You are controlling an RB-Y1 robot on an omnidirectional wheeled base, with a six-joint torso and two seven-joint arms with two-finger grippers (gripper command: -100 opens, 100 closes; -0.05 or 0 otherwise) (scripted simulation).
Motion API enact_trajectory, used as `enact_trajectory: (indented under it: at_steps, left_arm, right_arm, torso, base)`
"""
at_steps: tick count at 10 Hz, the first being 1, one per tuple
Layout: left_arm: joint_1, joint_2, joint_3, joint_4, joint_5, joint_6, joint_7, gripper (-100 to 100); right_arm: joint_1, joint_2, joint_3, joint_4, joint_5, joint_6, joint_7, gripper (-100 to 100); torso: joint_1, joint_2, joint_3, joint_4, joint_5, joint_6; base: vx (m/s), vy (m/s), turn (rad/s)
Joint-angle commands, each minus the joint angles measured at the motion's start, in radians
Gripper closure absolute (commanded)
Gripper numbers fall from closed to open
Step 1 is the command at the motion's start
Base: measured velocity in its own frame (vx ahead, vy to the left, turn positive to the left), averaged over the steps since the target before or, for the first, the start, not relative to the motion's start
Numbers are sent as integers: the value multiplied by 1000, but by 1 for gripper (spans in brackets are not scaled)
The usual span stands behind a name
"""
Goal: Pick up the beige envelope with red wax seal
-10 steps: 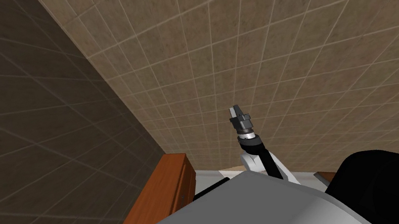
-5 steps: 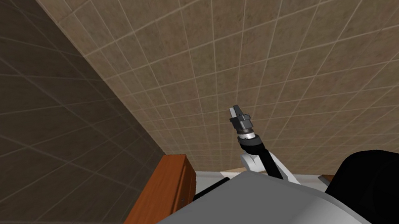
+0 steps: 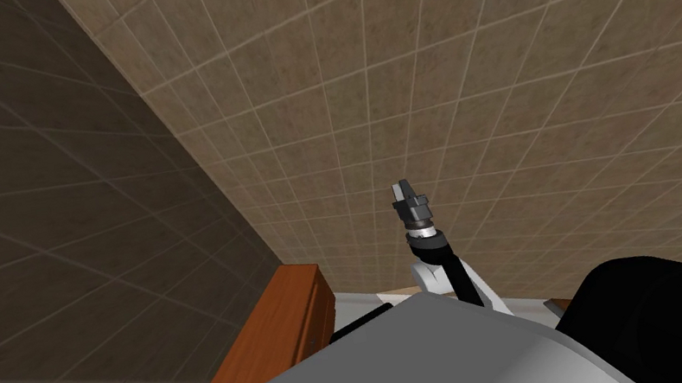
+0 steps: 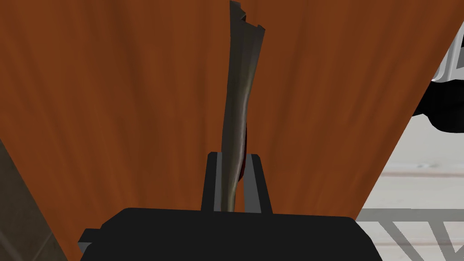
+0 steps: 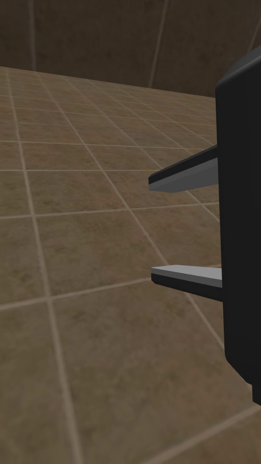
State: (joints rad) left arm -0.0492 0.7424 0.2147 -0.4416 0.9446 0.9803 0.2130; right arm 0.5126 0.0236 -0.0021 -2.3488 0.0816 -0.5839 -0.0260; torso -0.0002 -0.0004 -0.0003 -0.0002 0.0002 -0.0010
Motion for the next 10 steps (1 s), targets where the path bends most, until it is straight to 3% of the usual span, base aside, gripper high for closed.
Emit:
enact_trajectory:
  at_steps: [1,2,3,5,6,8,9,10]
  left_arm:
    - [0,0,0,0,0,0,0,0]
    - [-33,-9,50,20,-50,14,-1,100]
    - [-33,-9,53,20,-62,14,-1,100]
    - [-63,-18,119,20,-129,40,9,100]
    - [-63,-18,123,20,-145,40,9,100]
    - [-92,-28,189,21,-210,66,19,100]
    - [-92,-28,192,21,-228,66,19,100]
    - [-107,-33,227,21,-264,79,25,100]
  right_arm:
    - [0,0,0,0,0,0,0,0]
    - [0,0,0,0,0,0,0,0]
    - [0,0,0,0,0,0,0,0]
    - [0,0,0,0,0,0,0,0]
    - [0,0,0,0,0,0,0,0]
    - [0,0,0,0,0,0,0,0]
    - [0,0,0,0,0,0,0,0]
    - [0,0,0,0,0,0,0,0]
  torso:
    - [0,0,0,0,0,0]
    - [0,0,0,0,0,0]
    - [0,2,1,1,0,1]
    - [0,3,2,1,0,0]
    - [0,3,2,1,0,1]
    - [0,3,2,1,0,0]
    - [0,3,2,1,0,1]
    - [0,3,2,1,0,0]
  base:
    - [0,0,0]
    - [-54,5,-32]
    - [-60,8,-31]
    - [-56,5,-19]
    - [-35,1,-21]
    - [-45,-1,-17]
    - [-44,4,-23]
    - [-42,8,-9]
